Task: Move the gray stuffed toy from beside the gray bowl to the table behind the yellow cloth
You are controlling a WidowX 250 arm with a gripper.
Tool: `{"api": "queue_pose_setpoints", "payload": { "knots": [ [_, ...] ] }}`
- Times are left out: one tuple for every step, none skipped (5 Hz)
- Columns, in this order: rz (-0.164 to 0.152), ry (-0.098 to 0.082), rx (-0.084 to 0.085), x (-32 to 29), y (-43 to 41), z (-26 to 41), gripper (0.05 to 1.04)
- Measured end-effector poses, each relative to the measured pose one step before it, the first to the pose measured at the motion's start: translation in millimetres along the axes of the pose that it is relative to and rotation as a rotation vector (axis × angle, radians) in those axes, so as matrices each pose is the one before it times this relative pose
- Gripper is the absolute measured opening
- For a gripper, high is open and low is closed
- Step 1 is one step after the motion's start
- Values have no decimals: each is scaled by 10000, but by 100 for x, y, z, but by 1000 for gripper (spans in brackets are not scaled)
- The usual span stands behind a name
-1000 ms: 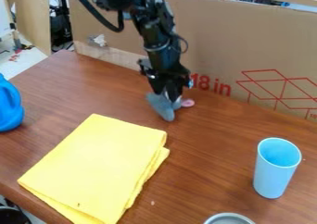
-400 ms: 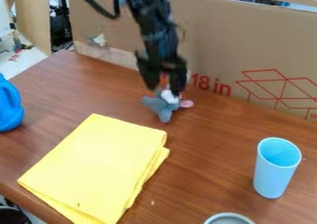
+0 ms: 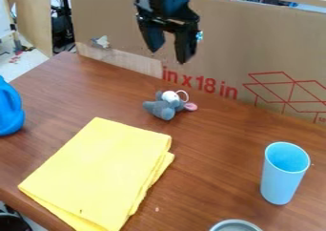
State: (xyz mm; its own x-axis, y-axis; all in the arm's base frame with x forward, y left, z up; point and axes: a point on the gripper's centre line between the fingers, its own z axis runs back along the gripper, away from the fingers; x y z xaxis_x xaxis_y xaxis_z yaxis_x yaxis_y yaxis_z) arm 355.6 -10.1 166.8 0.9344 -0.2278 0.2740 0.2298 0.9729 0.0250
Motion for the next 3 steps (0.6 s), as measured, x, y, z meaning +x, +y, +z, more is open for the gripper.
{"api": "queue_pose_setpoints", "payload": {
  "knots": [
    [-1157,1029,-260,-2931,-5096,1629,1003],
    [-1146,594,-452,-1366,-4917,517,1003],
    [-382,523,4,-524,-2446,-102,1003]
  ]
}}
